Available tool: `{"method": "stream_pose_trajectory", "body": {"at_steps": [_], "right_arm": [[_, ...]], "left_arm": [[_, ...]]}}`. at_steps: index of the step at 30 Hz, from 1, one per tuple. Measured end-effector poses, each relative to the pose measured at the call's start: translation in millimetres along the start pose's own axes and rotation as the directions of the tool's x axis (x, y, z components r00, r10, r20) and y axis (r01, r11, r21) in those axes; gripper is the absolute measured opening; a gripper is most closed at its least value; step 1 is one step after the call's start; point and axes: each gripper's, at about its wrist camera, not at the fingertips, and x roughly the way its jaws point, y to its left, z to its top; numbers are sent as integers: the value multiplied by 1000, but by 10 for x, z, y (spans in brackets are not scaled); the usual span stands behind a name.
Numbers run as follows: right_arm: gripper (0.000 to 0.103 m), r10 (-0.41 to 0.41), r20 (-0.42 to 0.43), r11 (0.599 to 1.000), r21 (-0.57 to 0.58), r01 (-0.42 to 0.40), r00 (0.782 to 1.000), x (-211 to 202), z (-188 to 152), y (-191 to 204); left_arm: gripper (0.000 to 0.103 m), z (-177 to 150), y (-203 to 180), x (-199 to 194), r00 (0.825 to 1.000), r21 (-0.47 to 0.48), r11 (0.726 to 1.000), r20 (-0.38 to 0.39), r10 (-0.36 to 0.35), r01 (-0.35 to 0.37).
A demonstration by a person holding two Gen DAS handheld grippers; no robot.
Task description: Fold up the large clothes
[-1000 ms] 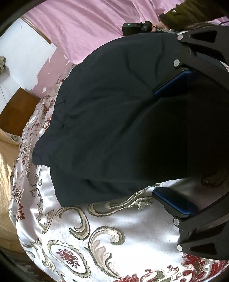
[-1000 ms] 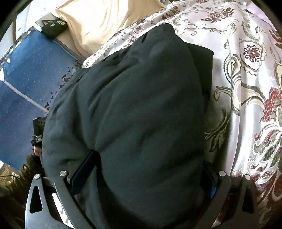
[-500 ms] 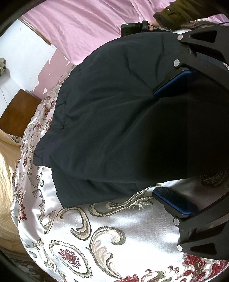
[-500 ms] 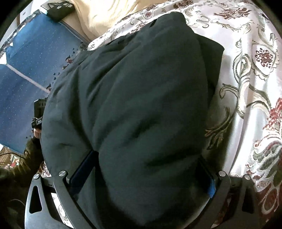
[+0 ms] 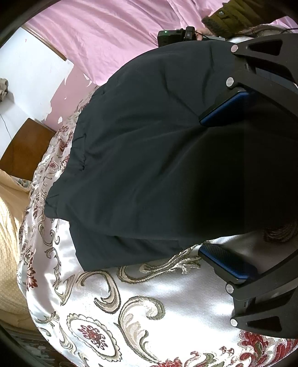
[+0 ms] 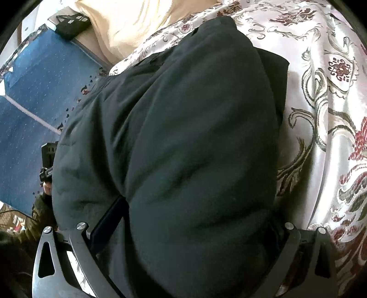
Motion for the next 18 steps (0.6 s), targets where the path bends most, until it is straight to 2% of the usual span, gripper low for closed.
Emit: {"method": "stream_pose_trajectory", "body": {"at_steps": [6, 9, 13, 14, 16, 18], "right_arm": [[102, -76, 25, 997, 2, 76, 997, 27, 6, 115], [93, -97, 32, 995, 11, 96, 995, 6, 26, 184], [78, -136, 53, 991, 16, 135, 989, -71, 38, 287], [73, -145, 58, 989, 11, 145, 988, -88, 39, 319], [68, -160, 67, 987, -1, 161, 985, -152, 30, 322], [60, -174, 76, 985, 1, 175, 982, -182, 49, 353]], "left_arm": [[103, 17, -25, 6, 1000, 6, 1000, -4, -13, 13], [102, 40, -41, 3, 999, 8, 999, -20, -32, 32], [80, 76, -29, -26, 997, -35, 997, -36, -73, 72], [77, 84, -26, -29, 996, -47, 996, -39, -75, 74], [65, 108, -21, -50, 996, -79, 994, -44, -73, 70], [57, 123, -47, -71, 998, -88, 995, -48, -50, 45]]}}
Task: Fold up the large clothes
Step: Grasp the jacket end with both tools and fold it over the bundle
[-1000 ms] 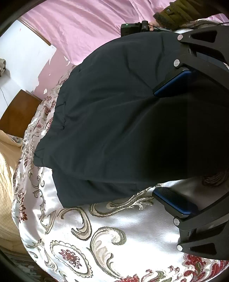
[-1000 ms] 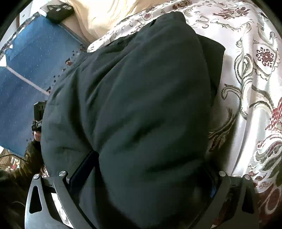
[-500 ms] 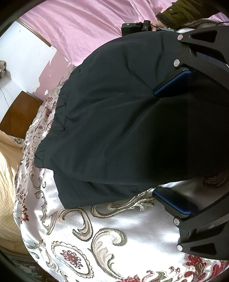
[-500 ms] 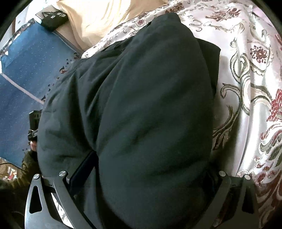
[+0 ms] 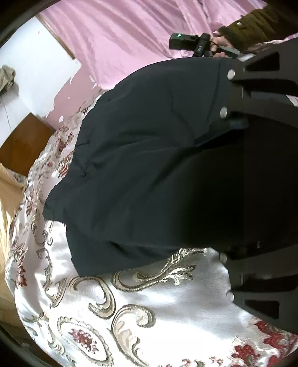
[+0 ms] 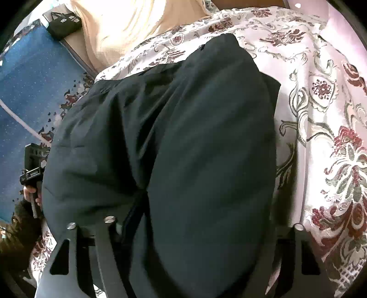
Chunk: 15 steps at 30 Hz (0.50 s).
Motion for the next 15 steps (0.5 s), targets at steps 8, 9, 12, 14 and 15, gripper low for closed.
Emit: {"method": "stream_pose_trajectory", "body": {"at_steps": [8, 9, 12, 14, 15], "right_arm": [[23, -89, 62, 996, 0, 90, 994, -278, 95, 293], [21, -98, 73, 995, 3, 98, 992, -337, 116, 328], [17, -105, 109, 994, 1, 105, 989, -525, 143, 426], [16, -89, 131, 996, 6, 89, 987, -650, 132, 483], [16, -83, 136, 997, 4, 83, 987, -720, 103, 481]], "left_arm": [[21, 40, -518, -258, 978, 87, 977, 95, 185, -194], [19, 58, -565, -295, 974, 94, 973, 107, 200, -210], [16, 105, -714, -464, 965, 83, 970, 150, 214, -227], [15, 120, -745, -577, 964, 80, 971, 162, 209, -224], [15, 122, -790, -644, 963, 86, 970, 167, 212, -228]]}}
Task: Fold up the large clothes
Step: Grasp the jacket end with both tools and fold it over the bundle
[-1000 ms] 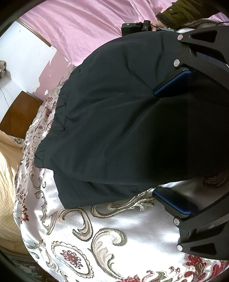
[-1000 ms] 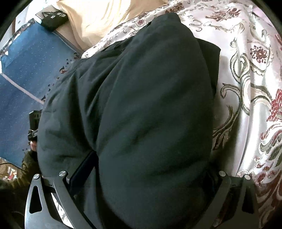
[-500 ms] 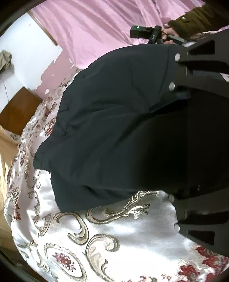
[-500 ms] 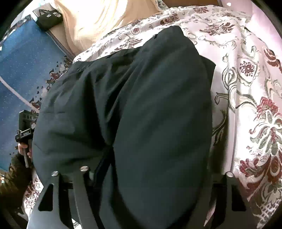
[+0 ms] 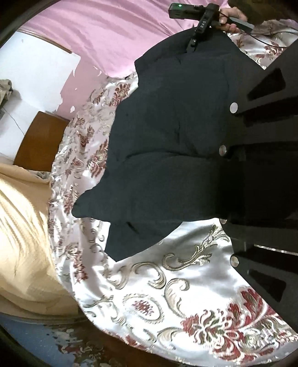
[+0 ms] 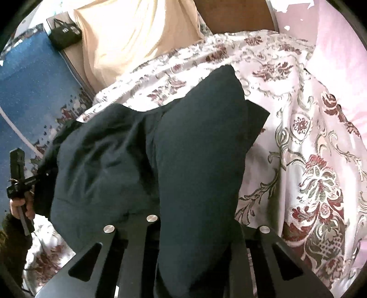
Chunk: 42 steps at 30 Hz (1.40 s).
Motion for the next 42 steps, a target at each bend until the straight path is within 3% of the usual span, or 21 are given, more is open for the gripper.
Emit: {"method": "stream_pose_trajectory", "body": {"at_steps": [6, 15, 25, 29, 36, 38, 40, 42], "right_arm": [[15, 9, 25, 998, -58, -7, 1000, -401, -126, 237], [15, 24, 55, 995, -97, -18, 998, -956, -468, 572], [16, -31, 35, 998, -60, 34, 999, -816, -918, 468], [24, -102, 20, 993, -65, 103, 995, -720, -1007, 442], [45, -156, -2, 988, -12, 156, 988, -617, -1067, 360], [50, -162, -3, 987, 4, 162, 987, -607, -1083, 333], [58, -175, -3, 984, 12, 175, 984, -609, -1102, 323], [72, -188, -2, 982, 11, 188, 982, -611, -1125, 329]], "left_arm": [[15, -94, -119, -363, 1000, 36, 999, 15, 18, -19], [14, -556, -111, -878, 1000, 27, 999, 20, 17, -17], [15, -1006, -67, -735, 999, 22, 999, -1, 45, -45], [19, -1074, -30, -664, 998, 6, 998, -5, 59, -59], [38, -1159, 33, -555, 992, -28, 993, -51, 112, -114], [47, -1179, 58, -552, 989, -45, 990, -57, 134, -136], [66, -1198, 89, -566, 987, -72, 985, -59, 150, -154], [76, -1223, 120, -633, 987, -106, 982, -35, 154, -157]]}}
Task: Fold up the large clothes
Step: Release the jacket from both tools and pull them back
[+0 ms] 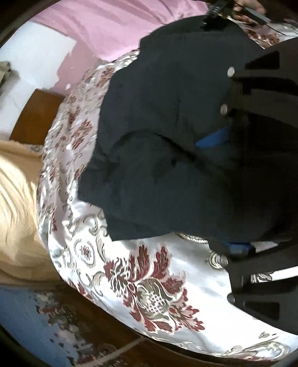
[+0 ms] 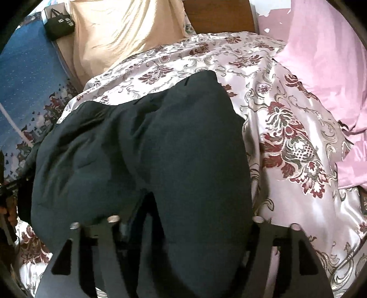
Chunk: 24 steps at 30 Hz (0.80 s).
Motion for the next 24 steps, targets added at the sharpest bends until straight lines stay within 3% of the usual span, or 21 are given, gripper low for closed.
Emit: {"method": "stream_pose_trajectory", "body": {"at_steps": [1, 3, 9, 16, 24], "right_arm": [[78, -13, 8, 1000, -5, 13, 1000, -17, -9, 8], [92, -25, 25, 1000, -12, 26, 999, -58, -26, 20], [101, -48, 80, 999, 2, 48, 996, -223, -69, 40], [101, -62, 162, 998, 23, 60, 985, -439, -146, 75], [101, -78, 235, 997, 30, 73, 969, -679, -235, 164]], "left_arm": [[84, -2, 15, -18, 1000, -6, 1000, 9, 6, -6], [89, -16, 6, -103, 999, -15, 1000, 43, 24, -23], [96, -90, -139, -296, 992, 37, 997, 105, 70, -75], [103, -195, -341, -437, 981, 71, 987, 140, 134, -145], [103, -363, -524, -683, 967, 78, 985, 215, 136, -155]]}}
